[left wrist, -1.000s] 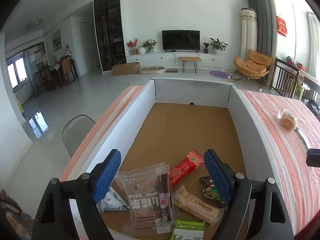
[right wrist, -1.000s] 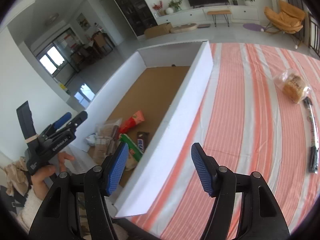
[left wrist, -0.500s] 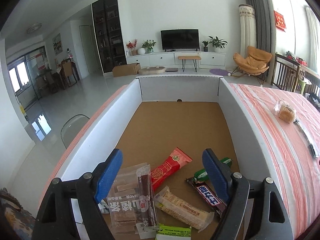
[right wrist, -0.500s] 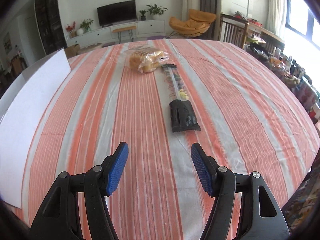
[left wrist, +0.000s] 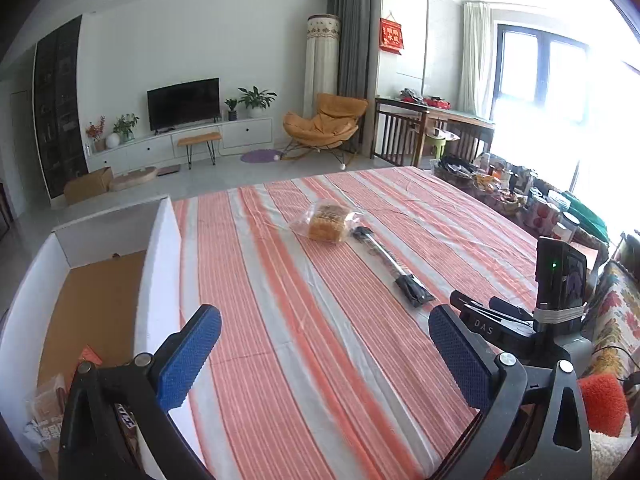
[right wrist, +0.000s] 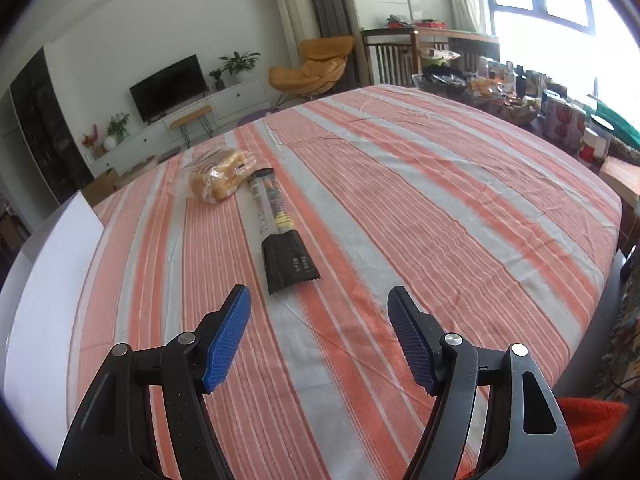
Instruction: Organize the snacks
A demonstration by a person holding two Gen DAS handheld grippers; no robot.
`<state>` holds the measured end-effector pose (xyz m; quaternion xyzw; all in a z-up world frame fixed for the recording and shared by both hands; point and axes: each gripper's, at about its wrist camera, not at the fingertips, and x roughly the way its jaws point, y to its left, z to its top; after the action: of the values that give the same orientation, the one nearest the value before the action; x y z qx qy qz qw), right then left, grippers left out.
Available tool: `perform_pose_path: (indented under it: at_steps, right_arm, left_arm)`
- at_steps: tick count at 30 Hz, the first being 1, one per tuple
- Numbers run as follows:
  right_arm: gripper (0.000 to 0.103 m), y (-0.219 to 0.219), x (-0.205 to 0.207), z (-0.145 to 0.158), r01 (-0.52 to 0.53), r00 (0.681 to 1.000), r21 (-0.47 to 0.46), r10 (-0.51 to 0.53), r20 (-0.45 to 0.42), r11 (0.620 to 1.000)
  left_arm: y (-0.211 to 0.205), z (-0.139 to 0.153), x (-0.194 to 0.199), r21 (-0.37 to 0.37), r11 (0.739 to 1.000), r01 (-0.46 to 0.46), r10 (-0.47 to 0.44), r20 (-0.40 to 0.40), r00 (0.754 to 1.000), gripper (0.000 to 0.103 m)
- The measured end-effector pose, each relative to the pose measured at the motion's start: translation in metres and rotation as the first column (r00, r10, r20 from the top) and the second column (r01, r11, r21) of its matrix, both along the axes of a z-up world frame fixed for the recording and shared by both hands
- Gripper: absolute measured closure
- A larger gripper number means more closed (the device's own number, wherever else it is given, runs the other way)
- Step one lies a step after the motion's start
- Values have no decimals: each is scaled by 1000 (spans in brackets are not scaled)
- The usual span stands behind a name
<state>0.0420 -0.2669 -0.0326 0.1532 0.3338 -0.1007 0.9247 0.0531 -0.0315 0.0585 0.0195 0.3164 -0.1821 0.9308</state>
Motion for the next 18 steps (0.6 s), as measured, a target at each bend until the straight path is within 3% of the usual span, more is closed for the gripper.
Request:
perform_pose_path:
  at_steps: [4,8,15,18]
  right_arm:
    - [29,-23,-13,-1,94,994,101,-99,49,990]
    - [29,-37,-12,-7,142,988,178,-149,29,974]
    - [29,-33,-7,-8,120,992,159,-126,27,980]
    - [29,-31,-5,-9,112,993,153,-117,23,982]
  left_arm:
    - [-46,-50,29,27,999,18,-14,-133,991,0]
    - [-65,-98,58,67,998,-8,24,-244,969,0]
    - [-61,-143,87,203,978,-52,105,-256,961,0]
    - [-53,-151,91,193,979,-66,116,-261,958,0]
